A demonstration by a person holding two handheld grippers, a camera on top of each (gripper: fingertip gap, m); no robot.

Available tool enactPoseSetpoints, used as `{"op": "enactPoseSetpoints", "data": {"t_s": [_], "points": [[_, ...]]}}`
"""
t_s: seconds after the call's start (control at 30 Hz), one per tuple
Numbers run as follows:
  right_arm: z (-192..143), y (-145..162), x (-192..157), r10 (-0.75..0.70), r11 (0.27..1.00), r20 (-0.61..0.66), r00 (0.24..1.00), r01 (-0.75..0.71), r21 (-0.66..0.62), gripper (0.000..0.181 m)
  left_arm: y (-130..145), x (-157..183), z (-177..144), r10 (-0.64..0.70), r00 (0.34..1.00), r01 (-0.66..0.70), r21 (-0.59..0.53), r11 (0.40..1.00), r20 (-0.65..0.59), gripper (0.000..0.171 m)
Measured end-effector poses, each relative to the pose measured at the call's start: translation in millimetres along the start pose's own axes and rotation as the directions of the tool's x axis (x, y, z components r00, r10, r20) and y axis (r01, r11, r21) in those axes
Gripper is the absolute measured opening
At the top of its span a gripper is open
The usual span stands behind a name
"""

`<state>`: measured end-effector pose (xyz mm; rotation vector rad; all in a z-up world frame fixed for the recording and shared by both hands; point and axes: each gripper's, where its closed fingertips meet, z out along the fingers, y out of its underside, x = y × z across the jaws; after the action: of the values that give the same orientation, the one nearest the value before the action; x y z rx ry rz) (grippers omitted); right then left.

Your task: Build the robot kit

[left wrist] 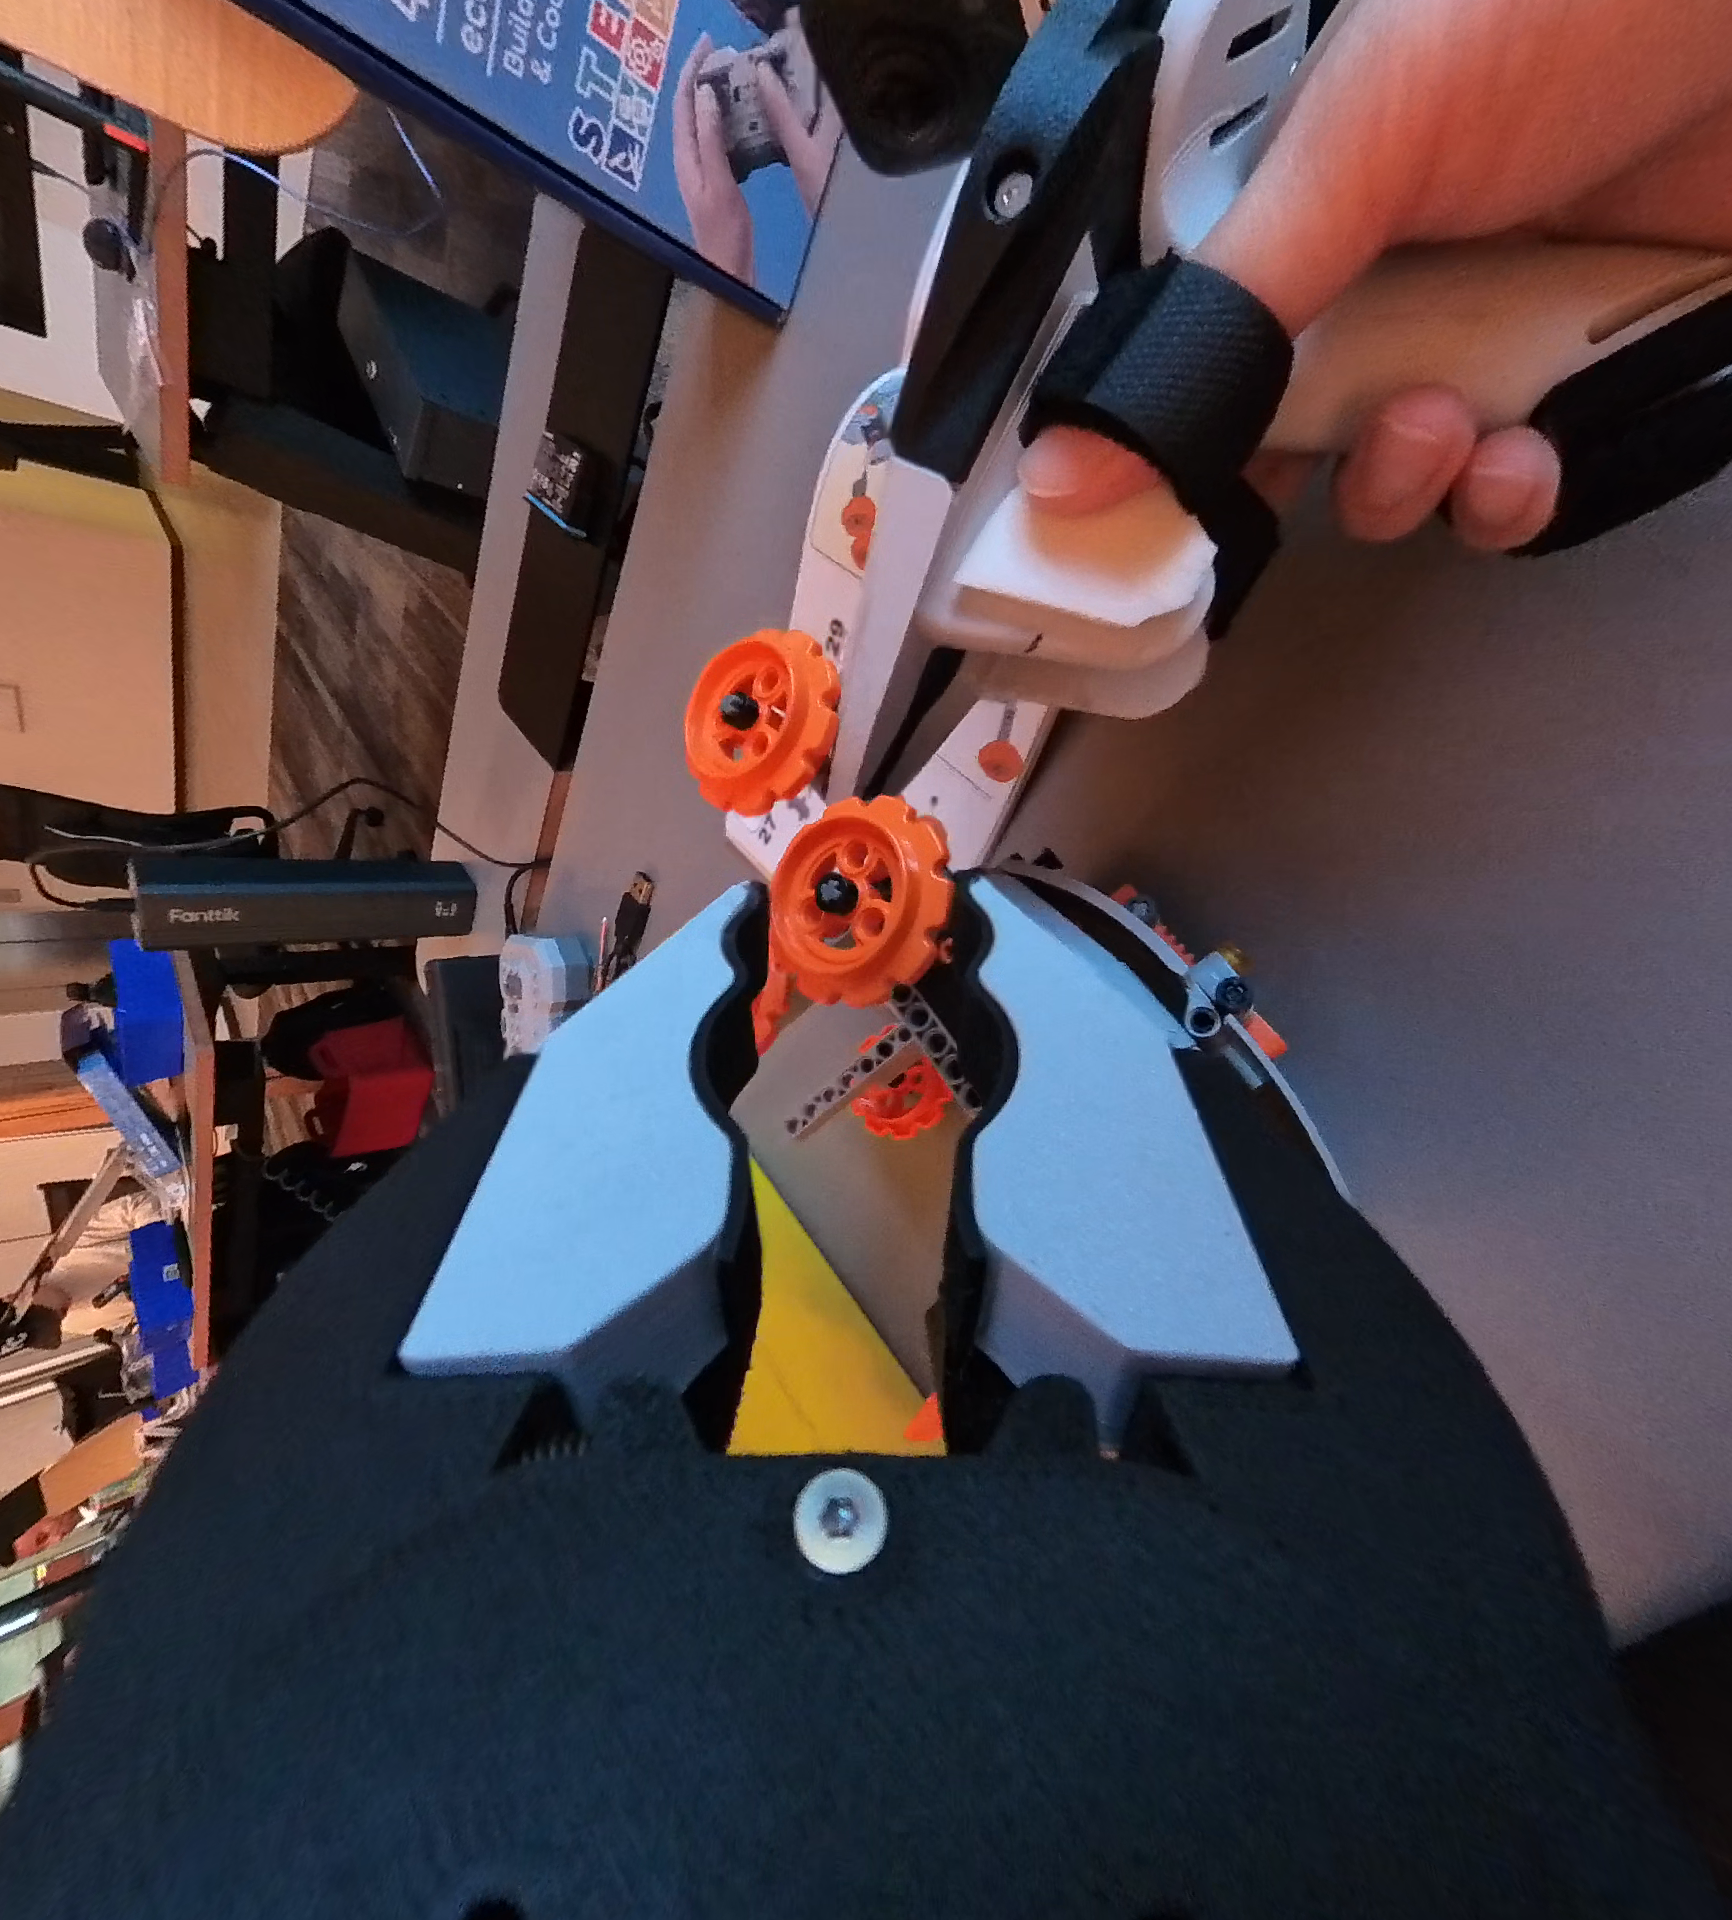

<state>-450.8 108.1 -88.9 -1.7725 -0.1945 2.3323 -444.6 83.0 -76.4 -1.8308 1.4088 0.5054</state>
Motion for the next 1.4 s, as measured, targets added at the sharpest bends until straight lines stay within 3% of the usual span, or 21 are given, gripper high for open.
{"op": "enactPoseSetpoints", "data": {"t_s": [0.23, 0.37, 0.67, 0.9, 1.03, 1.13, 1.4], "points": [[-1, 1, 9, 0.041, 0.999, 0.041, 0.998, -0.042, 0.005, 0.009, 4, 5, 4, 0.081, 0.996, -0.08, -0.026, 0.996, 0.048, 0.022], [0, -3, 6, 0.028, 0.999, 0.071, 0.997, -0.031, 0.043, 0.008, 4, 5, 7, 0.061, 0.995, -0.06, -0.016, 0.998, 0.083, 0.023], [-4, -6, 5, 0.035, 0.996, 0.085, 0.996, -0.041, 0.074, 0.009, -3, 2, 10, -0.146, 0.986, 0.143, 0.039, 0.989, 0.086, 0.032], [-10, -2, 1, 0.058, 0.993, 0.088, 0.994, -0.067, 0.095, 0.008, -9, -4, 5, -0.072, 0.971, 0.063, 0.045, 0.997, 0.229, 0.049], [-9, 3, -7, 0.064, 0.994, 0.133, 0.989, -0.076, 0.082, 0.008, -5, 2, 10, -0.117, 0.978, 0.115, 0.02, 0.993, 0.172, 0.053], [-8, 3, -8, 0.025, 0.996, 0.121, 0.992, -0.035, 0.079, 0.007, -7, 5, 8, -0.171, 0.98, 0.169, 0.035, 0.985, 0.098, 0.041], [-7, 3, -4, 0.013, 0.997, 0.109, 0.994, -0.021, 0.073, 0.006, -2, 8, 10, -0.26, 0.966, 0.26, 0.015, 0.965, 0.004, 0.042]]}}
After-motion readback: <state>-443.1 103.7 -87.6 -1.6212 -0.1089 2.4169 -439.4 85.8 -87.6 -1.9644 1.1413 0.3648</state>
